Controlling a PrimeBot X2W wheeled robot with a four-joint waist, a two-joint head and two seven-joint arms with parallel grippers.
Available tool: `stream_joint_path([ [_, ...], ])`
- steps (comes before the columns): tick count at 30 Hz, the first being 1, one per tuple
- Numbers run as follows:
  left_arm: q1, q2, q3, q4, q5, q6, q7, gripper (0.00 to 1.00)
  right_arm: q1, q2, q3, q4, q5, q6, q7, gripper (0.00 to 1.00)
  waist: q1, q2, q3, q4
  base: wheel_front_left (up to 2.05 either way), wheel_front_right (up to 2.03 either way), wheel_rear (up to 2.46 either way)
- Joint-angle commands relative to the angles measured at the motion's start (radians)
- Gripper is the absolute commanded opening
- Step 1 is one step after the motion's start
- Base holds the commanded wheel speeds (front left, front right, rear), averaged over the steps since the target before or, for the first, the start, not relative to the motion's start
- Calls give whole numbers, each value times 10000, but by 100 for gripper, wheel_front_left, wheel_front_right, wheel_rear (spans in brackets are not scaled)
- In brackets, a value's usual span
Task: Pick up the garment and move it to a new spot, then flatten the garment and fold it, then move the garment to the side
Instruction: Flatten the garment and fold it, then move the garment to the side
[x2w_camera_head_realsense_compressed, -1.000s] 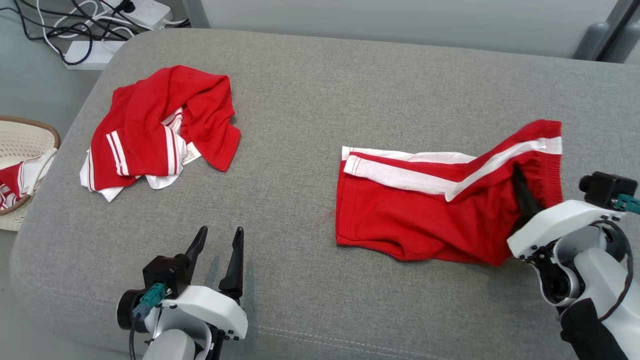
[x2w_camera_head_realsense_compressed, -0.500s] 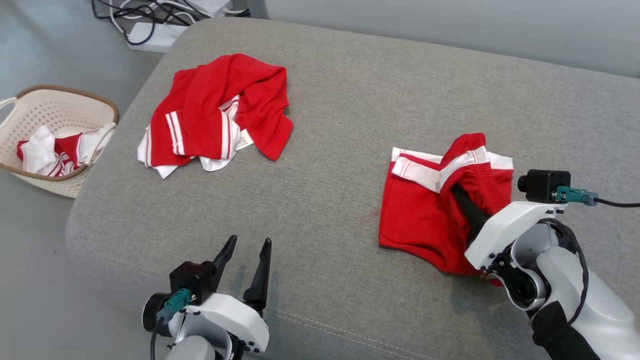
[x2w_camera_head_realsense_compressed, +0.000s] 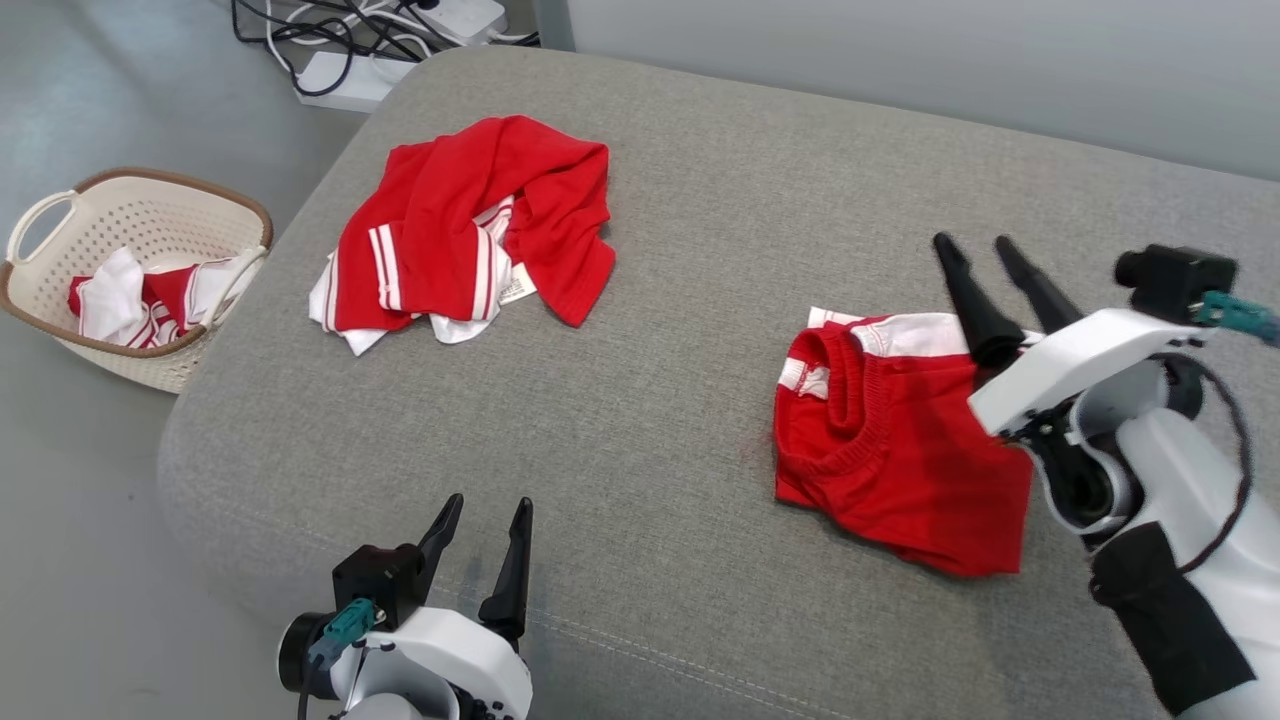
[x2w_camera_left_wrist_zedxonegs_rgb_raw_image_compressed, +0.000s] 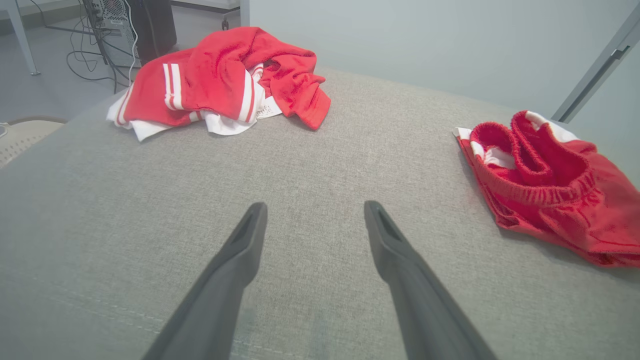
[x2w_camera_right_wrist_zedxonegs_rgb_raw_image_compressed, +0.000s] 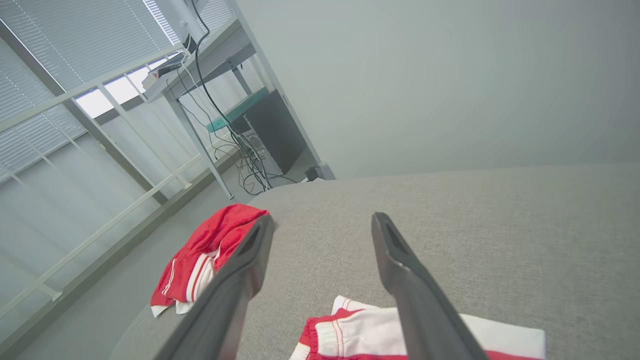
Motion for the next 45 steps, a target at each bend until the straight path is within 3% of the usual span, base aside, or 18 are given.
stream_joint_path([
  [1, -148, 87, 310, -349, 1, 120, -103, 100, -125, -209, -205, -356, 107, 2, -271, 100, 0, -1, -28, -199, 0, 0, 0],
  [5, -245, 87, 303, -473, 19, 95, -103, 100, 413, -680, -1016, -186, 180, 2, -480, 100, 0, -1, 28, -439, 0, 0, 0],
  [12, -399, 87, 241, -608, 13, 79, -103, 100, 1617, -662, -1491, 427, 456, 2, -455, 100, 0, -1, 269, -503, 0, 0, 0],
  [19, -512, 87, 308, -615, 121, 20, -103, 100, 2262, -207, -1058, 592, 1011, 2, -271, 100, 0, -1, 495, -227, 0, 0, 0],
  [28, -506, 87, 377, -685, 157, 22, -103, 100, 1930, 21, -266, 1027, 1301, 2, -77, 100, 0, -1, 614, 230, 0, 0, 0],
  [29, -510, 87, 382, -725, 183, 30, -103, 100, 1888, 28, -183, 1021, 1327, 2, -91, 64, 0, -1, 616, 257, 0, 0, 0],
  [31, -503, 87, 390, -780, 221, 38, -103, 100, 1839, 35, -64, 996, 1435, 2, -142, 12, 0, -1, 595, 288, 0, 0, 0],
  [32, -495, 87, 399, -792, 234, 40, -103, 100, 1825, 16, 8, 972, 1471, 2, -180, 0, 0, -1, 576, 292, 0, 0, 0],
  [38, -380, 87, 461, -807, 342, 42, -103, 100, 1764, -241, 144, 929, 1654, 2, -746, 0, 0, -1, 377, 34, 0, 0, 0],
  [45, -239, 87, 535, -735, 562, -50, -103, 100, 1927, -464, 102, 1001, 1913, 2, -1176, 0, 0, -1, -36, -859, 0, 0, 0],
])
